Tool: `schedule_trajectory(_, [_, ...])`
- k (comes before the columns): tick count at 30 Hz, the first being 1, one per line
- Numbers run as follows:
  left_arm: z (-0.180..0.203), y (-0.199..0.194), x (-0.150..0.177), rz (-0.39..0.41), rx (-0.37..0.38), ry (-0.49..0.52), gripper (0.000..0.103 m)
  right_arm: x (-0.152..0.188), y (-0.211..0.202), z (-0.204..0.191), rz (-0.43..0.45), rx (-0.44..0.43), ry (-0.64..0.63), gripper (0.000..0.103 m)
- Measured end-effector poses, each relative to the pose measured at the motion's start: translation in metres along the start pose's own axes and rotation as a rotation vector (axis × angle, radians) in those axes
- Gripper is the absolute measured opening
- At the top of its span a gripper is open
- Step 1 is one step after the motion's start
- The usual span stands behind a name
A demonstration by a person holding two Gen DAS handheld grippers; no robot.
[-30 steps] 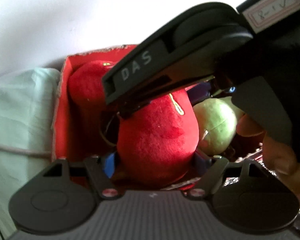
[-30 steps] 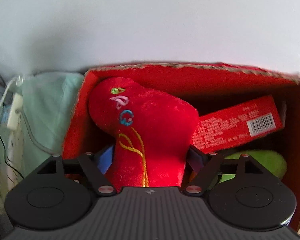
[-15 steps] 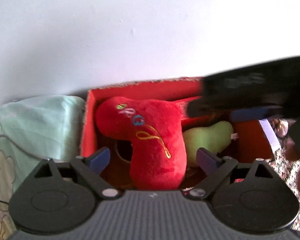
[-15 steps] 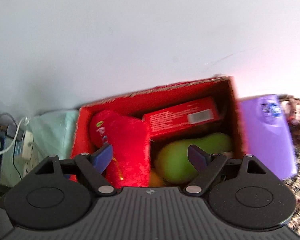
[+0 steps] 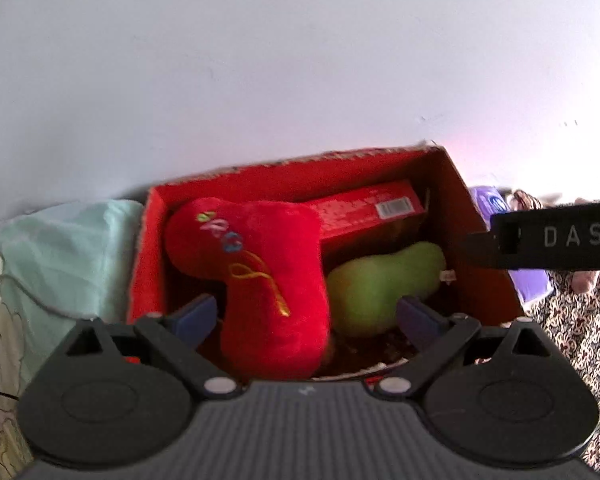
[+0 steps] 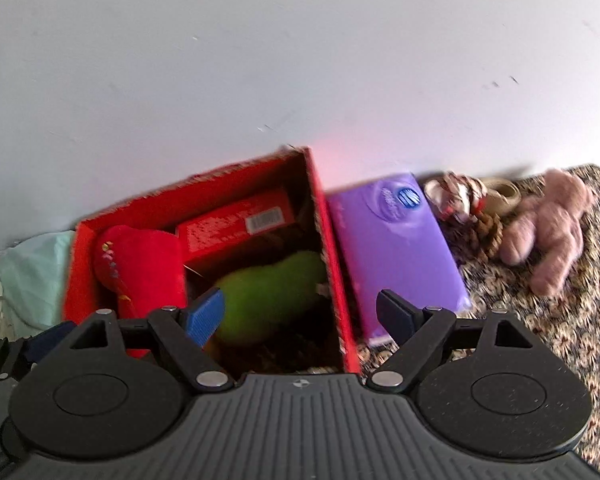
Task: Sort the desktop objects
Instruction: 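Lower the pillow into the red box and open the right gripper, then withdraw the right tool and move it toward the pink teddy bear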
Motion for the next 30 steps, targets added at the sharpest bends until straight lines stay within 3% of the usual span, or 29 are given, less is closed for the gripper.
schedule_trajectory(12, [0.027, 0.005, 0.027, -0.02, -0.001, 0.033, 0.098, 0.029, -0.008, 0.036, -0.026, 0.055, 0.06, 0.085])
schedule_trajectory(20, [0.037, 0.011, 0.028, -0.024, 0.005, 0.029, 0.098, 0.039, -0.009, 0.071, -0.051, 0.111, 0.109, 0.085])
schedule_trajectory(27, [0.051, -0.005, 0.031, 0.005, -0.03, 0.003, 0.098, 0.039, -0.008, 0.118, -0.098, 0.128, 0.139, 0.081])
schedule_trajectory(30, [0.065, -0.018, 0.023, 0.055, -0.036, -0.006, 0.098, 0.031, -0.012, 0.14, -0.092, 0.123, 0.152, 0.08])
Point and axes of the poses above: each gripper's, at about its wrist camera, not at the fingertips, and y roughly the way its jaws point, z to its right, x to its underside, the point moved 10 cm from there along y, roughly the way its jaws point, and after that the axes turned 9 degrees about y, right-handed, at the moved point
